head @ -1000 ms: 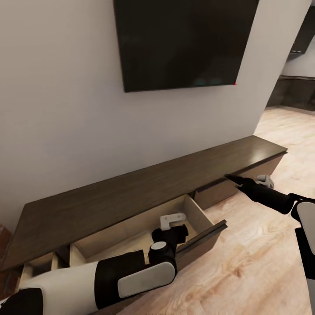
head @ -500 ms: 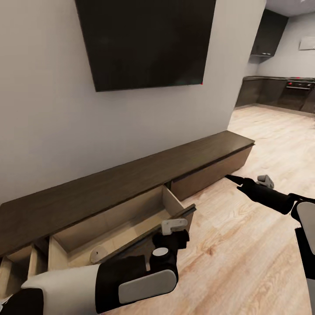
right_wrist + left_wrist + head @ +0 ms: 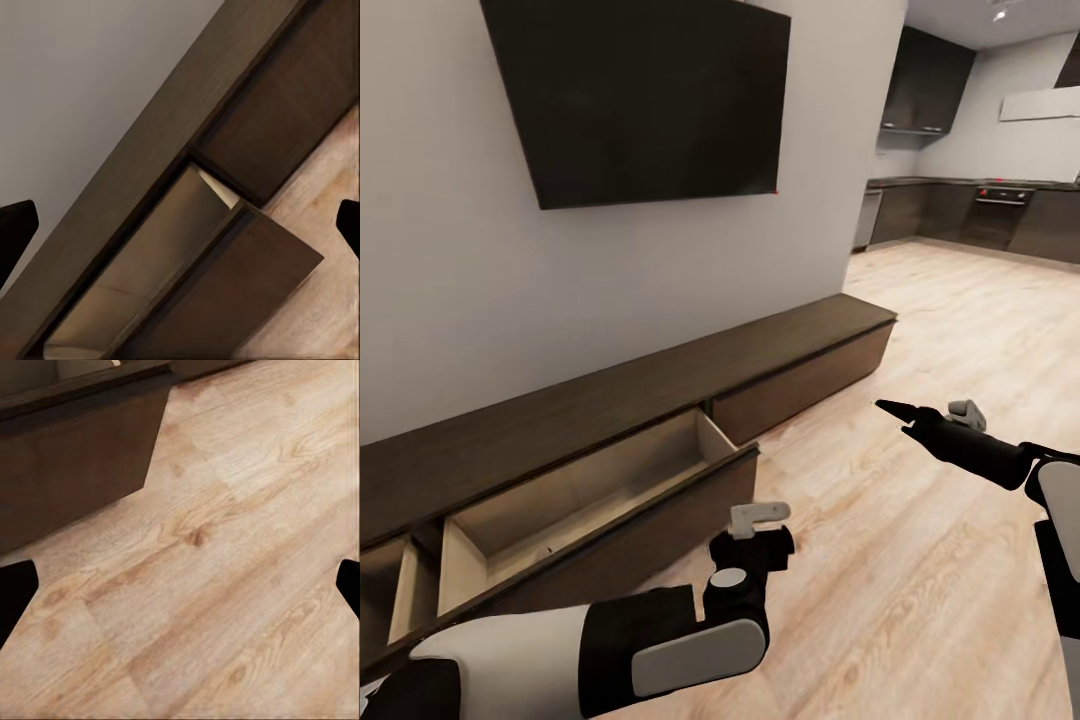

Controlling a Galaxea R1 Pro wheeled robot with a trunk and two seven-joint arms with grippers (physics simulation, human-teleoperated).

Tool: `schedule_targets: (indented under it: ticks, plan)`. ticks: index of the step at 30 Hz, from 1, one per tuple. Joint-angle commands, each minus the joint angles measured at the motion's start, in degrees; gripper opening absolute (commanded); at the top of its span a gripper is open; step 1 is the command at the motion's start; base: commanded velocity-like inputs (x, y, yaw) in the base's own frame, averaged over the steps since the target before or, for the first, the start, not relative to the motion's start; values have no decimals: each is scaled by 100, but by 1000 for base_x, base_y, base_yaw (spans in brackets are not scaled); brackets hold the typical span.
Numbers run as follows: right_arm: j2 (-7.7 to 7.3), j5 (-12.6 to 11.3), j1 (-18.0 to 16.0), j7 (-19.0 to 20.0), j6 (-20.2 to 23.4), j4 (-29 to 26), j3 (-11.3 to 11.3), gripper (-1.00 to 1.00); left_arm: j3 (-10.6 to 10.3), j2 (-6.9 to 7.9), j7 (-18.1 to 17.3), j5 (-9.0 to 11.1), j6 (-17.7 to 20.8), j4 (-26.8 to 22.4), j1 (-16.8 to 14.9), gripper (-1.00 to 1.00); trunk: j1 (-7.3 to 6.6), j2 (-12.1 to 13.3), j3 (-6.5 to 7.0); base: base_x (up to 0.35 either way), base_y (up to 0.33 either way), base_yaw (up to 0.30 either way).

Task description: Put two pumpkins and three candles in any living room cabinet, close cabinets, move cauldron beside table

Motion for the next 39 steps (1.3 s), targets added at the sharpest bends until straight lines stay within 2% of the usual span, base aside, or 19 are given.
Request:
schedule_targets:
  ticks: [1,7,10,13,16,20,23,24,25,27,28,30,31,32,33,35,36,37,39]
  plan:
    - [-1,-50,-3,-44,22,-3,-5,100,-45,-2,23,21,-15,-3,-10,100,-3,-3,2,-252,-224,-177]
    - [-1,-46,-3,-44,22,-3,-5,100,-142,-3,23,44,-20,-3,-9,100,-3,-3,41,-158,-173,-179]
    - [-1,-45,2,-49,18,-3,-5,100,-201,-3,23,132,-22,-3,-9,100,-3,-3,60,-34,-67,-179]
    - [5,-45,48,-54,8,-3,-5,100,-385,3,37,277,-23,-3,-8,100,-3,-3,80,-12,-23,-179]
    - [11,-43,128,-57,-54,-3,-5,100,-513,5,144,318,-20,2,-8,100,-3,-3,100,-4,-8,-179]
    - [43,229,358,-47,-580,-5,2,100,-843,10,359,347,-15,264,-11,100,-3,-3,126,-1,-2,-180]
    - [185,690,514,-48,-915,-4,9,100,-1059,13,388,366,-19,567,-9,100,-3,-3,146,0,0,-184]
    - [368,1273,657,-44,-1167,-6,11,100,-1148,10,379,440,-22,825,-8,100,-3,-3,152,0,0,-185]
    - [414,1436,697,-42,-1237,-7,11,100,-1161,7,375,464,-22,881,-8,100,-3,-3,159,0,0,-185]
    - [586,2080,878,-40,-1575,-6,12,100,-1193,1,364,529,-23,1074,-8,100,-3,-3,172,0,0,-185]
    - [719,2537,1038,-42,-1887,-4,12,100,-1206,-1,361,551,-23,1189,-8,100,-3,-3,178,0,0,-186]
    - [913,3102,1271,-43,-2313,2,12,100,-1275,0,359,565,-27,1289,-8,100,-3,-3,191,0,0,-188]
    - [1012,3365,1388,-44,-2499,10,12,100,-1385,2,358,569,-32,1314,-8,100,-3,-3,198,0,0,-189]
    - [1062,3489,1445,-46,-2585,21,12,100,-1451,3,356,570,-36,1325,-8,100,-3,-3,204,0,0,-189]
    - [1216,3841,1606,-45,-2828,127,12,100,-1652,4,352,577,-68,1348,-8,100,-3,-3,211,0,0,-190]
    - [1422,4266,1776,-40,-3160,425,12,100,-1888,3,350,603,-273,1416,-8,100,-3,-3,224,0,0,-190]
    - [1659,4777,1916,-31,-3946,1279,12,100,-2566,3,342,698,-1188,1508,23,100,-3,-3,231,0,0,-190]
    - [1669,4804,1937,-32,-4049,1376,12,100,-2674,3,339,703,-1310,1512,31,100,-3,-3,237,0,0,-190]
    - [1695,4880,2017,-34,-4453,1753,12,100,-3116,6,334,721,-1709,1525,49,100,-3,-3,250,0,0,-190]
